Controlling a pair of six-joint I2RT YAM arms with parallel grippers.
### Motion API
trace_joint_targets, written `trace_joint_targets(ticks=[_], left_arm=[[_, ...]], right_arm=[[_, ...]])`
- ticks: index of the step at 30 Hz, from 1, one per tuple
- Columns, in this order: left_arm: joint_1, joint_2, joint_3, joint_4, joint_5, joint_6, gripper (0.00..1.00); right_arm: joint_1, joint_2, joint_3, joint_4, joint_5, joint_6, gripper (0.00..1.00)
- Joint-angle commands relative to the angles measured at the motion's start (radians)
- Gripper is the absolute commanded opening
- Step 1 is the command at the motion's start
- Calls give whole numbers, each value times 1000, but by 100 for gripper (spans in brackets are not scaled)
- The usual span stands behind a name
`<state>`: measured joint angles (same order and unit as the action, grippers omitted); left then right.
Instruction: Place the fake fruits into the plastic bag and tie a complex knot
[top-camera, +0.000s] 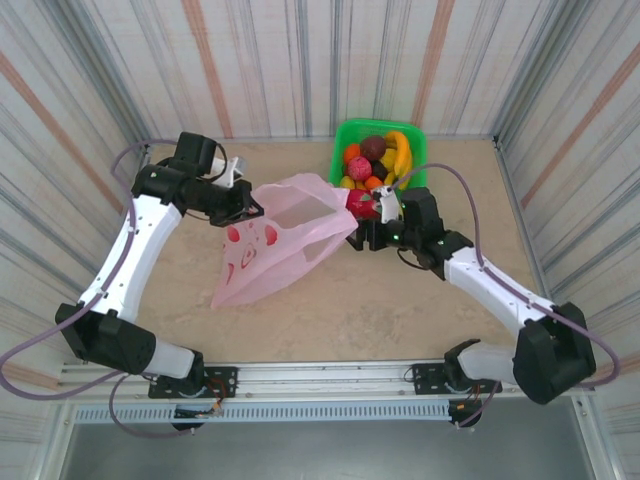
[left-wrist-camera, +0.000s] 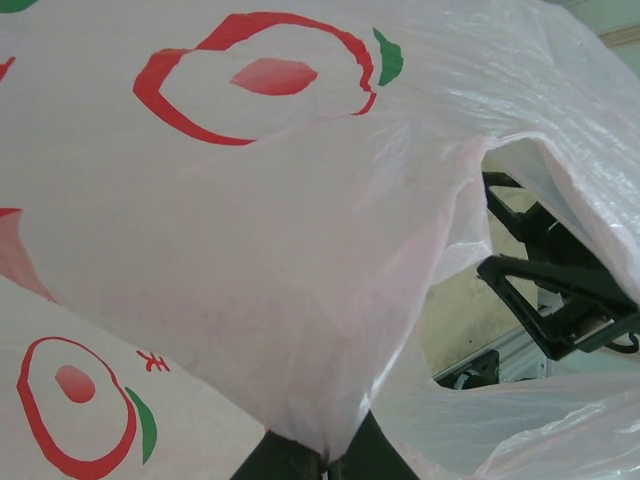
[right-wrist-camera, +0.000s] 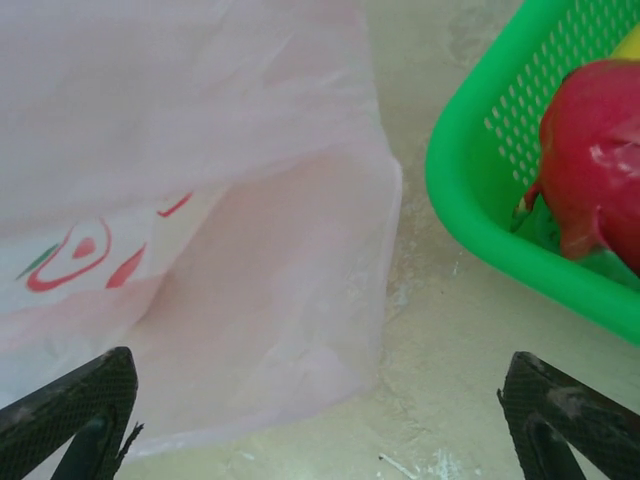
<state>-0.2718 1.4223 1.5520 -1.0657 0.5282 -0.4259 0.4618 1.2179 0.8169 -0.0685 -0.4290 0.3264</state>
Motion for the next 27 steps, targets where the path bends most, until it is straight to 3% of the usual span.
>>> trace_joint_targets(ticks=[1, 9, 16, 27], left_arm=[[13, -6, -4, 33, 53, -24, 0], [107, -90, -114, 179, 118, -121, 0], [136, -106, -127, 173, 148, -119, 0], [145, -125, -114, 128, 135, -105, 0]], right_arm=[[-43, -93, -34, -60, -63, -121, 99], [-233, -123, 146, -348, -12, -110, 100], [-193, 77, 303, -463, 164, -301, 99], [-91, 528, 665, -560, 262, -693, 99]])
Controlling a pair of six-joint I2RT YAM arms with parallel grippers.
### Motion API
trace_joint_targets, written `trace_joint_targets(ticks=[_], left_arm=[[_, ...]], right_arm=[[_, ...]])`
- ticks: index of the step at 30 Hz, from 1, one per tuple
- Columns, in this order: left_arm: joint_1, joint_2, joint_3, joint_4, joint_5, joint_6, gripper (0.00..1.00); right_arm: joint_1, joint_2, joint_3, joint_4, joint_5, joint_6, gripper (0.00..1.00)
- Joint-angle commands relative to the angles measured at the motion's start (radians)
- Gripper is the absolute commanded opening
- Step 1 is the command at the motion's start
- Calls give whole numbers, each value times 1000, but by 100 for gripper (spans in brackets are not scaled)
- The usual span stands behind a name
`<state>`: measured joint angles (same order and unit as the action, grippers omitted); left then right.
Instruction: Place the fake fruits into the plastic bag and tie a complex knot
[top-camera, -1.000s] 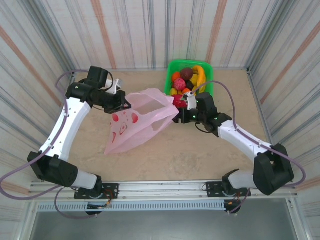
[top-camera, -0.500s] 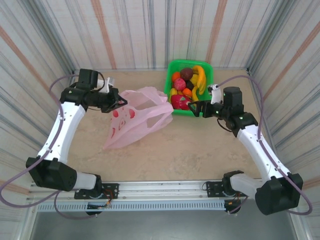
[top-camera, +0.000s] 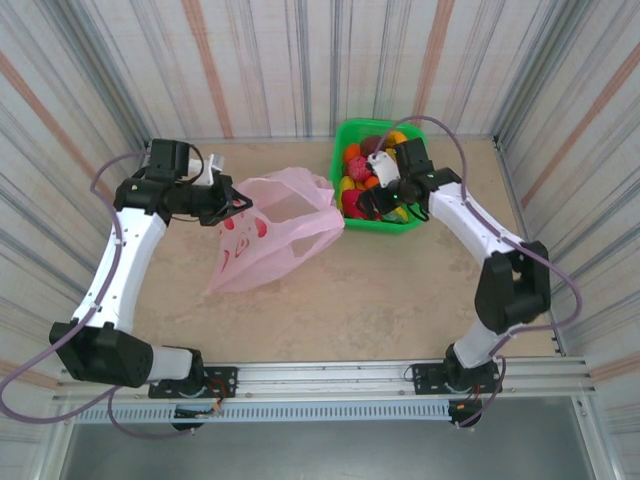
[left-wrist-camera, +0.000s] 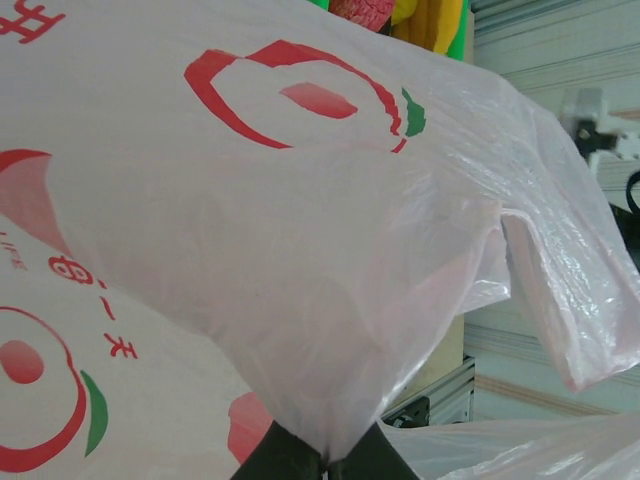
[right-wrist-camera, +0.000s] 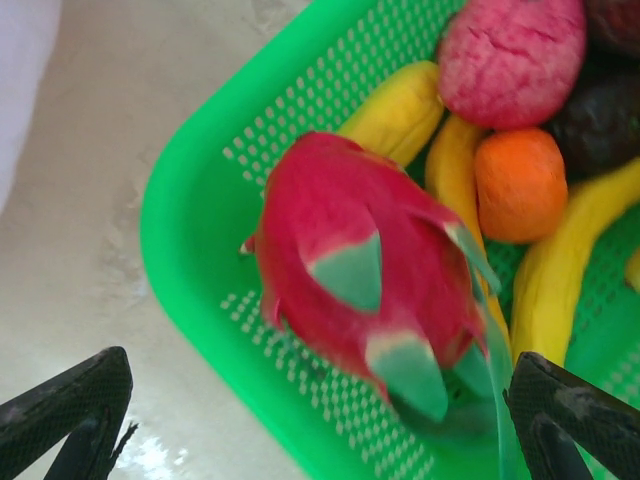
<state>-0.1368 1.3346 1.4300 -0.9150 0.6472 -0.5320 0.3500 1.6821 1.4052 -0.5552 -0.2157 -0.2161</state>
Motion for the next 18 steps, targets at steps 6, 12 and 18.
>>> trace_joint_targets(ticks=[6, 12, 18], left_arm=[[12, -44, 7, -28, 12, -3, 0], [13, -45, 11, -31, 14, 0, 0], [12, -44, 9, -31, 16, 0, 0]], right_arm=[[40, 221, 218, -148, 68, -204, 99], [42, 277, 242, -170, 81, -216, 99], [50, 338, 283, -215, 117, -224, 99]])
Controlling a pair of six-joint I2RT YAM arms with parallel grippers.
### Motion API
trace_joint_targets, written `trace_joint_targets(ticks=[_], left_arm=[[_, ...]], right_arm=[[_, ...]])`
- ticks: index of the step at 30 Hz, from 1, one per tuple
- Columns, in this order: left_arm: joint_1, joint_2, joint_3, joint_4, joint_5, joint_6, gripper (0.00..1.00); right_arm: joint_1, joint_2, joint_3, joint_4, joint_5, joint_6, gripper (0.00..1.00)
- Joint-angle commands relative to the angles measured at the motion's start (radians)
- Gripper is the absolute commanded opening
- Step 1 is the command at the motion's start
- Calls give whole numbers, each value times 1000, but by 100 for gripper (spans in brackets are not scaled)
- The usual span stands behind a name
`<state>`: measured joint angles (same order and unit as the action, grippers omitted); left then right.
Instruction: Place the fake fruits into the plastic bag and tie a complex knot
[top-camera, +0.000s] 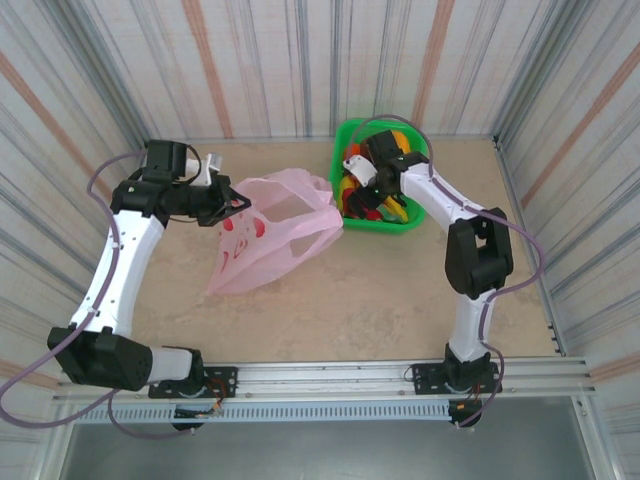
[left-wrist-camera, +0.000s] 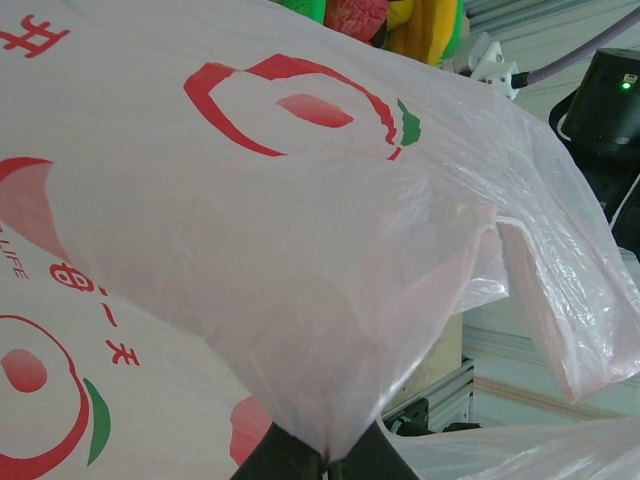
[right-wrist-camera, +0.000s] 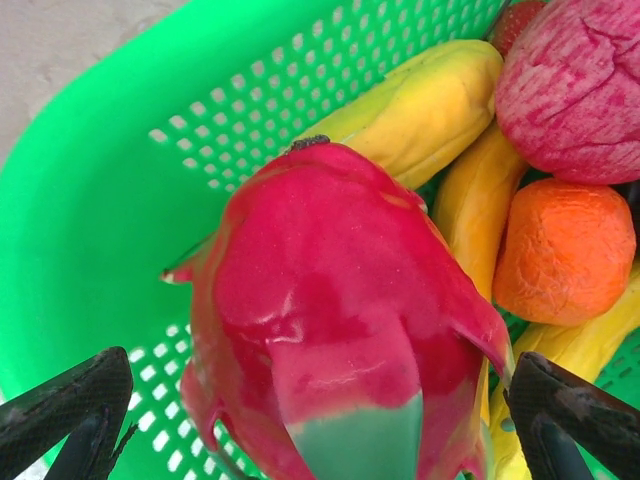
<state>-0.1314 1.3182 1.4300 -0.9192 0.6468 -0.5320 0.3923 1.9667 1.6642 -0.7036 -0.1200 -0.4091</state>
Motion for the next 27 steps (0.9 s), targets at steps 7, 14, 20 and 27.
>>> trace_joint_targets(ticks=[7, 14, 20, 27], left_arm=[[7, -28, 4, -28, 12, 1, 0], [7, -24, 7, -29, 8, 6, 0], [7, -25, 3, -27, 18, 4, 0], [7, -25, 3, -22, 22, 2, 0]], right_arm=[[11, 92, 45, -65, 75, -22, 99], [11, 138, 71, -66, 95, -14, 99], [0, 188, 99, -92, 5, -5, 99], [-12, 160, 109, -119, -46, 13, 86]])
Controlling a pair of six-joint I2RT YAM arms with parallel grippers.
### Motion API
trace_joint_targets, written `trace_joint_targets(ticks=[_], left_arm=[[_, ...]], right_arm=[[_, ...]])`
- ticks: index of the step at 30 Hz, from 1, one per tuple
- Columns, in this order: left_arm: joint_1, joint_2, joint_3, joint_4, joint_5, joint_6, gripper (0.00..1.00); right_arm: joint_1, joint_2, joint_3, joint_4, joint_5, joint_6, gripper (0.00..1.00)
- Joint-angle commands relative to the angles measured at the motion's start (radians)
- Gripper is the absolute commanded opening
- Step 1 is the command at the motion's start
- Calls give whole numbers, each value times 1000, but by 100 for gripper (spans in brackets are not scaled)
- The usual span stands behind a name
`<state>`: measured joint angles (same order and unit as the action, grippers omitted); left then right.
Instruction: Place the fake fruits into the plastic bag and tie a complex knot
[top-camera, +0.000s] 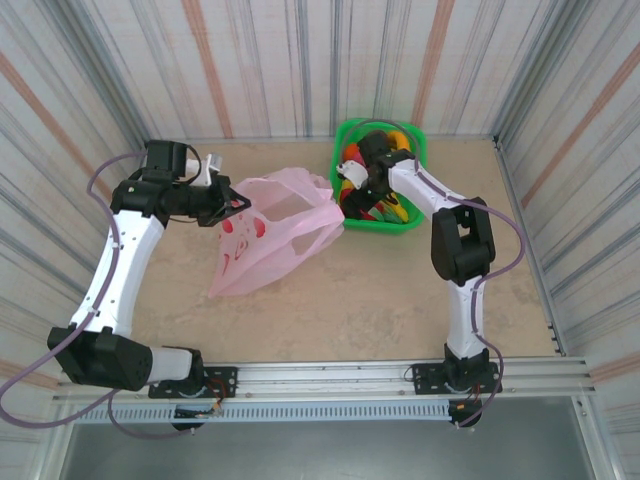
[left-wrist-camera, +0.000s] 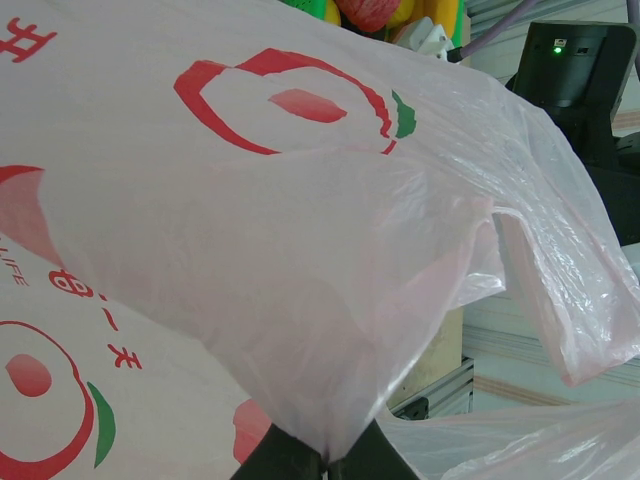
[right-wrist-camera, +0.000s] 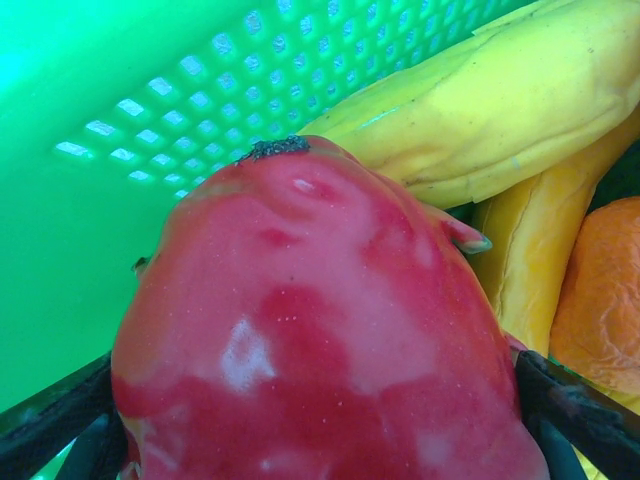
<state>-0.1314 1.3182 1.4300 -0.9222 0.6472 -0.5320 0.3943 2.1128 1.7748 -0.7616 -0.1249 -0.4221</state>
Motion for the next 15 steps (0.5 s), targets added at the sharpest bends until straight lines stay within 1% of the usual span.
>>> trace_joint_targets(ticks=[1, 5, 8, 15], left_arm=[[7, -24, 3, -17, 25, 1, 0], [7, -23, 3, -12, 31, -2, 0], [6, -25, 3, -12, 29, -4, 0], [6, -30, -5, -9, 32, -11, 0]], right_arm=[[-20, -3, -3, -61, -55, 29, 82], [-37, -64, -7, -51, -87, 50, 70], [-50, -112, -25, -20, -112, 61, 65], [-102, -248, -122, 129, -170, 141, 55]])
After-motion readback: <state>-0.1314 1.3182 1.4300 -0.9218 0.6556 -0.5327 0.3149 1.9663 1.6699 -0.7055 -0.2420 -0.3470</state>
